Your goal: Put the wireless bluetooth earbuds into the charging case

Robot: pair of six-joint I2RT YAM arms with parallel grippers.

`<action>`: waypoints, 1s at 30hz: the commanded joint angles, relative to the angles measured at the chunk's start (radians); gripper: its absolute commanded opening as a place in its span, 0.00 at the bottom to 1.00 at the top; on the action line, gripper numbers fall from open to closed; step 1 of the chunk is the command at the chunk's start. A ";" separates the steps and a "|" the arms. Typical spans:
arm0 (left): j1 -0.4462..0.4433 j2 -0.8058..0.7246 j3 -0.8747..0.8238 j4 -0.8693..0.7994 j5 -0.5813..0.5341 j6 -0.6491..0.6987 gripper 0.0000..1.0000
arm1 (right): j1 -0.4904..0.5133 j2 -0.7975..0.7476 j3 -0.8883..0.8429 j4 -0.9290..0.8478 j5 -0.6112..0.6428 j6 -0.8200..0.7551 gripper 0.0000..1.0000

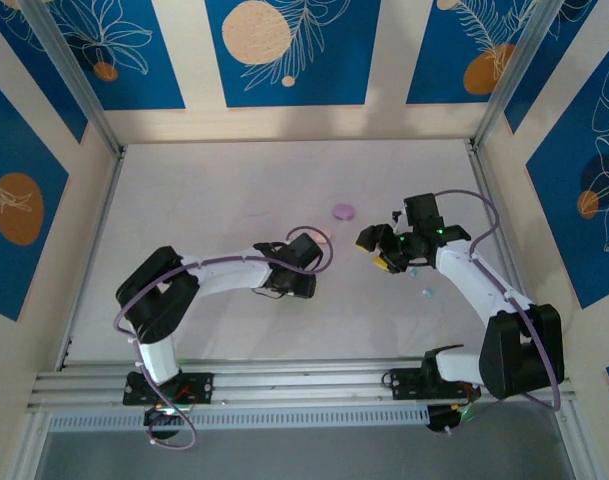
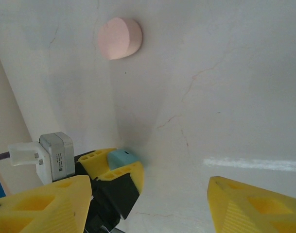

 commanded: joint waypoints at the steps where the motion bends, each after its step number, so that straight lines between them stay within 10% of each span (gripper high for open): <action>1: -0.007 0.016 0.035 -0.039 0.001 -0.015 0.53 | -0.006 -0.011 -0.022 0.004 -0.005 -0.018 0.64; 16: 0.016 -0.193 -0.032 -0.057 -0.058 0.072 0.77 | 0.045 0.021 -0.047 0.084 -0.014 -0.107 0.61; 30: 0.200 -0.670 -0.339 0.072 -0.178 -0.018 0.77 | 0.514 0.238 -0.001 0.278 0.247 -0.457 0.64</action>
